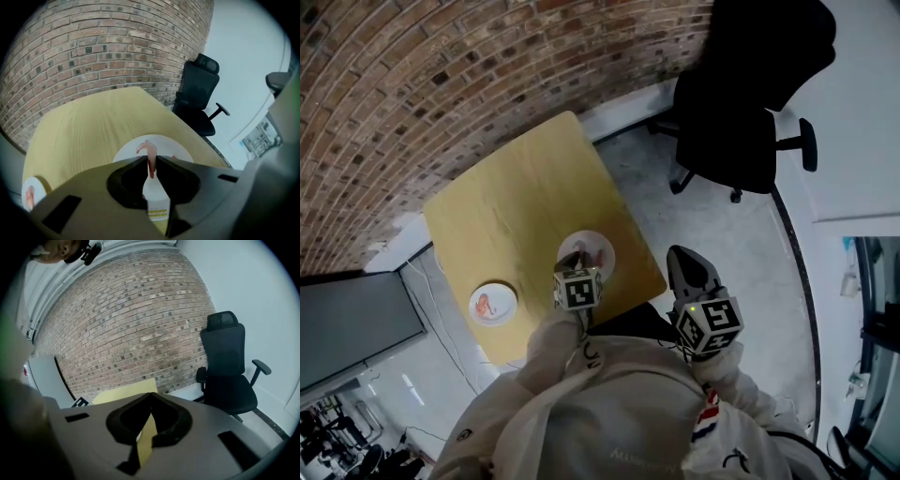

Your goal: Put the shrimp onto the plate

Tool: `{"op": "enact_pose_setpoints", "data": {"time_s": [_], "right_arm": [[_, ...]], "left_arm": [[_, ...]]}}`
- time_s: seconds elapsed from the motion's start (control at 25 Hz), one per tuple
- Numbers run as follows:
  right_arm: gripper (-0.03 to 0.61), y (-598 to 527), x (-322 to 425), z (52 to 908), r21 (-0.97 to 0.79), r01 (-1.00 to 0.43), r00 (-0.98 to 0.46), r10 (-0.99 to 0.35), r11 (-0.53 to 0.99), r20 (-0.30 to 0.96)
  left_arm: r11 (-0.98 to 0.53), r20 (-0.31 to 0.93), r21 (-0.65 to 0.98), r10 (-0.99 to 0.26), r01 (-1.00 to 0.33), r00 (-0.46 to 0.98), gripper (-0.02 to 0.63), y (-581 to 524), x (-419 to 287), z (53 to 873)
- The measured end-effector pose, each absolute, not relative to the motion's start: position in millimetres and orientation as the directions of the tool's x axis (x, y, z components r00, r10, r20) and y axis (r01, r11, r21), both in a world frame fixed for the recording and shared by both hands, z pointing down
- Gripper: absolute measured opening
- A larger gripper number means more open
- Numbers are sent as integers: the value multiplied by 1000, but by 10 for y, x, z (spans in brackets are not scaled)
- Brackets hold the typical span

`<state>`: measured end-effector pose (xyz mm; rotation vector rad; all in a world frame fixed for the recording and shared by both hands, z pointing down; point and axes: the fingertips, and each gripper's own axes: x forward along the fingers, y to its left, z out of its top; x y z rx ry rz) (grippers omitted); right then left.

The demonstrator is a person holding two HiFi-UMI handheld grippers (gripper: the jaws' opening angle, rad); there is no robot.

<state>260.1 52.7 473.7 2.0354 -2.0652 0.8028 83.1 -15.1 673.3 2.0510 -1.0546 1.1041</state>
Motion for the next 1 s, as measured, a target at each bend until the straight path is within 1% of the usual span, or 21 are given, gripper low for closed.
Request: {"op": "enact_pose_setpoints", "data": {"time_s": [0.36, 0.72, 1.0], "right_arm": [[25, 535, 2717, 4816, -282, -957, -70, -882, -73, 465], [25, 534, 2761, 4864, -287, -955, -68, -878, -80, 473], [25, 539, 2763, 4854, -288, -955, -73, -880, -74, 470]], "left_arm": [[-525, 868, 126, -352, -842, 350, 61, -214, 947, 6833], [-514, 892, 158, -292, -843, 345, 63, -130, 1002, 6925], [-526, 897, 156, -278, -836, 343, 74, -98, 1013, 6919]]}}
